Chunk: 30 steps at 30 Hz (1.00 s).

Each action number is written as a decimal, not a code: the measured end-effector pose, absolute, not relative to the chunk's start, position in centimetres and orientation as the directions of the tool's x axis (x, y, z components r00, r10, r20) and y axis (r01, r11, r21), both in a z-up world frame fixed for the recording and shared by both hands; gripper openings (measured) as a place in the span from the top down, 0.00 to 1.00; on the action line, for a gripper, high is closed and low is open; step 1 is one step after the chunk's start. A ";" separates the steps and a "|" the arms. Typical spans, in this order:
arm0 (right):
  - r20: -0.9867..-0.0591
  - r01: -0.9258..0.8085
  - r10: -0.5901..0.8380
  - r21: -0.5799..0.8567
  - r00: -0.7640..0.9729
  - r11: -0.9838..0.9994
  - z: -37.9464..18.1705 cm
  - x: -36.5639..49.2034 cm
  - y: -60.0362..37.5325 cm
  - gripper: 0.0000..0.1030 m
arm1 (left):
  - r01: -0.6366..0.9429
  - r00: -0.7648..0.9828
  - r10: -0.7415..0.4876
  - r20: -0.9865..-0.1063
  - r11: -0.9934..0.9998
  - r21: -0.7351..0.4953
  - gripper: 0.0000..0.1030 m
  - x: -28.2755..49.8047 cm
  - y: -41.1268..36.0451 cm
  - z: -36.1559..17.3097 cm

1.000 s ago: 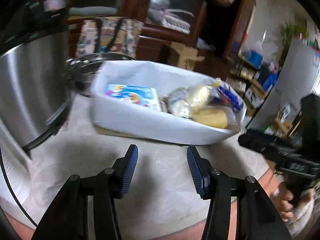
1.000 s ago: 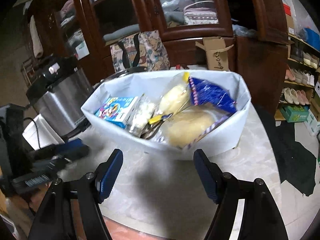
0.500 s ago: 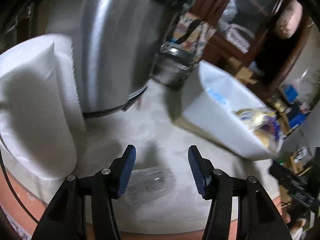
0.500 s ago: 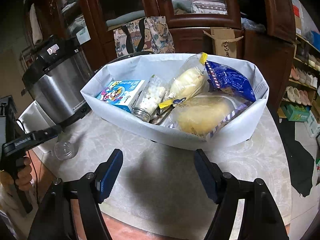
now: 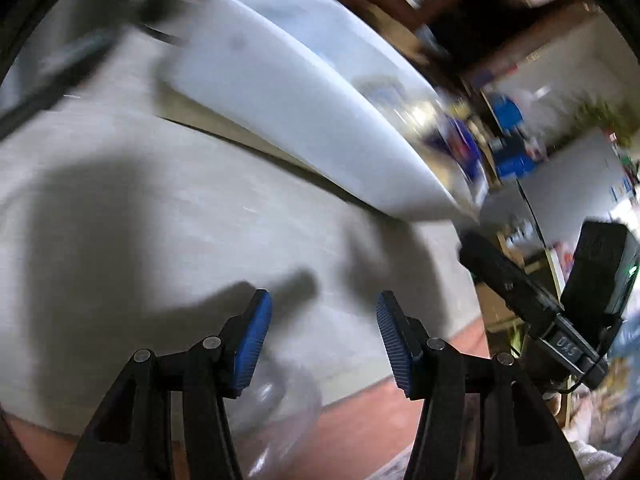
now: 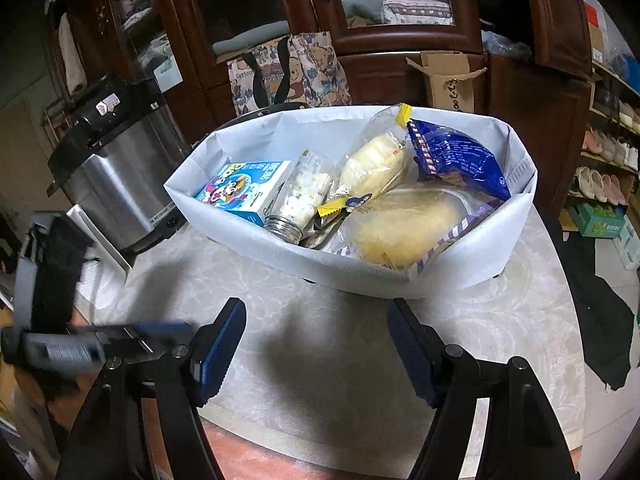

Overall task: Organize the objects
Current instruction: 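Withdraw the right tool from the bin toward the clear plastic cup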

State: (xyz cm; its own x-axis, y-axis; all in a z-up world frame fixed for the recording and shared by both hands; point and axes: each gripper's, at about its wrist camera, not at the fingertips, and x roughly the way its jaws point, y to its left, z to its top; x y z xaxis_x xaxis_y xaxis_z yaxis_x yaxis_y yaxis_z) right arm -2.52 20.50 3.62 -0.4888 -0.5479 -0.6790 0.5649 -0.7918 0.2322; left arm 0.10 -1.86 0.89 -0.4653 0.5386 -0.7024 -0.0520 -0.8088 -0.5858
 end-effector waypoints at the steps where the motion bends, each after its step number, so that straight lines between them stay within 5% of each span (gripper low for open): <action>1: -0.678 0.562 -0.547 0.234 -0.491 -0.794 3.6 -2.6 20.6 0.30 | -0.062 -0.461 0.537 -0.706 -0.814 -0.578 0.49 -0.1 -0.7 0.8; 7: -0.677 0.519 -0.551 0.283 -0.488 -0.807 3.5 -3.4 22.3 0.30 | -0.183 -0.508 0.514 -0.691 -0.848 -0.497 0.50 -0.4 3.6 1.1; 16: -0.637 0.489 -0.594 0.362 -0.492 -0.793 4.1 -3.8 24.5 0.30 | -0.316 -0.461 0.683 -0.566 -0.723 -0.615 0.50 -2.9 5.9 1.2; 23: -0.567 0.454 -0.614 0.414 -0.549 -0.789 5.0 -3.6 27.6 0.30 | -0.365 -0.530 0.626 -0.572 -0.777 -0.513 0.52 -3.5 8.2 3.7; 30: -0.580 0.484 -0.608 0.377 -0.542 -0.790 4.9 -2.6 27.5 0.30 | -0.252 -0.654 0.413 -0.634 -0.909 -0.332 0.51 2.0 2.9 5.2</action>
